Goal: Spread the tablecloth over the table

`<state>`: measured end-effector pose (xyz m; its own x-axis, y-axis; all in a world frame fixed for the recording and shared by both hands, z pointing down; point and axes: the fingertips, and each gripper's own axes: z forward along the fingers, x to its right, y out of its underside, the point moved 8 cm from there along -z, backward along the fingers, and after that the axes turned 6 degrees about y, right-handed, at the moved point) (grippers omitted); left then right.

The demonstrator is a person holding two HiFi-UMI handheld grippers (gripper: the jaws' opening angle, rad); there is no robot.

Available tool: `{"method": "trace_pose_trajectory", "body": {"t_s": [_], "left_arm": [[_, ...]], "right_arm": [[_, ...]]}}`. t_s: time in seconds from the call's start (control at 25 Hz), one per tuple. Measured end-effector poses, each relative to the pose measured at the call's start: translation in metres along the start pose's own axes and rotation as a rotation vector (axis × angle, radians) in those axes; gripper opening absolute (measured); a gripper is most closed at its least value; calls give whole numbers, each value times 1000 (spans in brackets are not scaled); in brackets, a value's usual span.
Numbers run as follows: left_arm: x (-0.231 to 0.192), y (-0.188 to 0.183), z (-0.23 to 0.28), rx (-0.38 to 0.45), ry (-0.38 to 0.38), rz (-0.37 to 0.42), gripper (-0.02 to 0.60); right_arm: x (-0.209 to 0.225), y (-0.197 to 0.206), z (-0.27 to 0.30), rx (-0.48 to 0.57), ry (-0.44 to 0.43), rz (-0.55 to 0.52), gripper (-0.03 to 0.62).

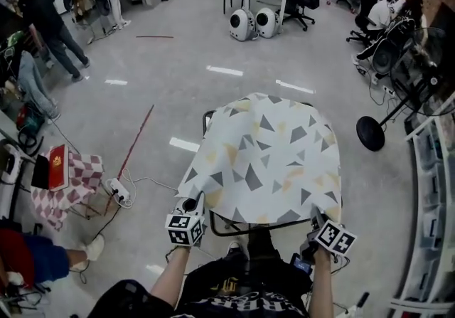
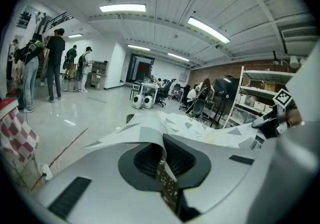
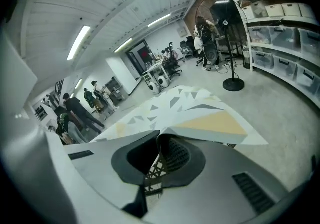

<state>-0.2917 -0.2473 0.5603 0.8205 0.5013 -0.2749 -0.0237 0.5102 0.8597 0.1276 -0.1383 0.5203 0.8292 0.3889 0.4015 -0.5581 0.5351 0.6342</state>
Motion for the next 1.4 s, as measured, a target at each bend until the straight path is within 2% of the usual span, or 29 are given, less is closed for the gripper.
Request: {"method": "trace_pose_trajectory", "body": {"t_s": [0.12,0.32,0.48,0.64,0.96,1.12,1.2,1.28,1.32,1.4], "left_arm": [[9,29,-14,-40,24,-12,20],[24,44,-18,-70,30,1,20],[20,63,-29,-91,25,-9,20],[22,95,-44,-130,13,-51,20],[48,137,-43,-208,-87,-128,20],[64,160,-40,-237,-115,-206,21],[70,165,-37,-259,-144,-225,21],[77,166,-36,-306,-174,-193,34],[83,167,-37,-325,-179,-173,61],[94,168,-41,-341,-179,-166,158]], "right_arm": [[-6,26,-7,-23,27,-69,17],[-4,39,-9,-49,54,-115,17],[19,61,-7,-79,90,-71,18],[47,83,-7,-99,124,-38,23],[114,97,4,-146,150,49,41],[150,95,15,-160,127,50,49],[160,95,19,-168,93,43,68],[166,99,18,-197,79,24,154],[168,102,16,-212,77,13,194],[172,108,8,-231,78,1,215]]}}
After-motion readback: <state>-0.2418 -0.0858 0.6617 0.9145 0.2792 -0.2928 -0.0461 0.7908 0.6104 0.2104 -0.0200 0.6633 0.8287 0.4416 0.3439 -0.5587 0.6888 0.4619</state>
